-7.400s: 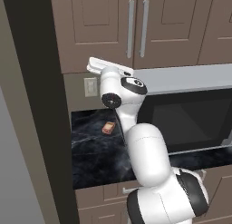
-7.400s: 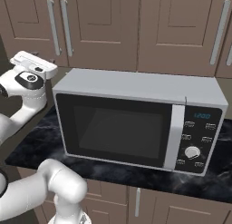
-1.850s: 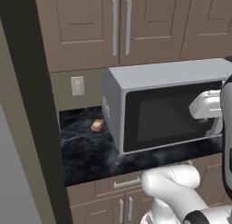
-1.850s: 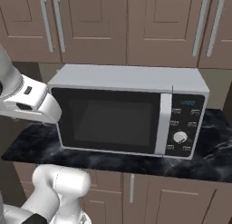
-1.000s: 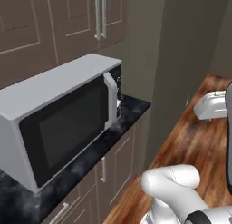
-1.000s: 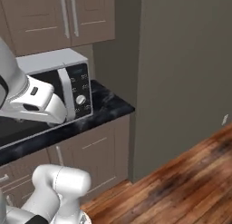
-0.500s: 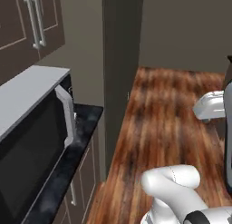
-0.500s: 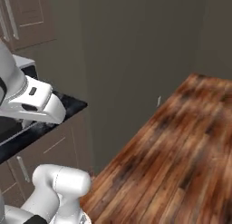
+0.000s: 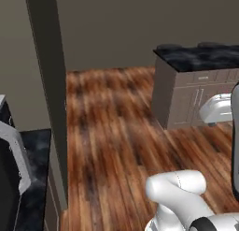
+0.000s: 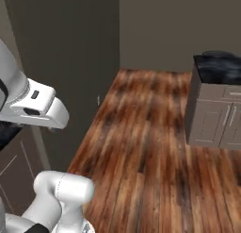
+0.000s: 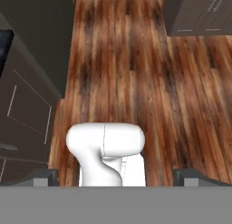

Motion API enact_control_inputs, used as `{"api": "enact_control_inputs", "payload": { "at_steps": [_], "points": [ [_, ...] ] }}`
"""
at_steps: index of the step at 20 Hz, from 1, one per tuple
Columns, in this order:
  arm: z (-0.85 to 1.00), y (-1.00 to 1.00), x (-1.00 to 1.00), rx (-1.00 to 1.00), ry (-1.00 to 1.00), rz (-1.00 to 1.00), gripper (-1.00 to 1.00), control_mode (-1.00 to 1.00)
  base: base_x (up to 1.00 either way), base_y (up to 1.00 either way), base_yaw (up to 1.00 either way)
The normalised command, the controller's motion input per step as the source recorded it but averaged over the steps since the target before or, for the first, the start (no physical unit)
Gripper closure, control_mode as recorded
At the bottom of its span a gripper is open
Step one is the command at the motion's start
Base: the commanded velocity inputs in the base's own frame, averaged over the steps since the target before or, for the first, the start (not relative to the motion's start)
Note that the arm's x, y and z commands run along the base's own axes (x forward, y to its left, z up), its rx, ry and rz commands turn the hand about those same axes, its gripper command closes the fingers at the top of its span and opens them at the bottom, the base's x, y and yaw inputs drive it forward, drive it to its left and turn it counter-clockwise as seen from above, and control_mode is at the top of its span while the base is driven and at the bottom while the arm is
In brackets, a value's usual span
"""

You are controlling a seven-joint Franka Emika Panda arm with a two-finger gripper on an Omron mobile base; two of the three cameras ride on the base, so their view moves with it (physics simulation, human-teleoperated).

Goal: Close all open cabinet doors.

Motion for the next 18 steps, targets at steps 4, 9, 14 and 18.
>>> {"api": "enact_control_inputs", "payload": {
  "at_steps": [4, 9, 14, 18],
  "points": [
    [0.0, 0.0, 0.0, 0.0, 0.0, 0.0, -1.0, 1.0, 0.2, 0.0, -0.67],
    [0.0, 0.0, 0.0, 0.0, 0.0, 0.0, -1.0, 1.0, 0.19, 0.0, -0.67],
    [0.0, 0.0, 0.0, 0.0, 0.0, 0.0, -1.0, 1.0, 0.19, 0.0, -0.66],
    [0.0, 0.0, 0.0, 0.0, 0.0, 0.0, -1.0, 1.0, 0.2, 0.0, -0.63]
  ]
}}
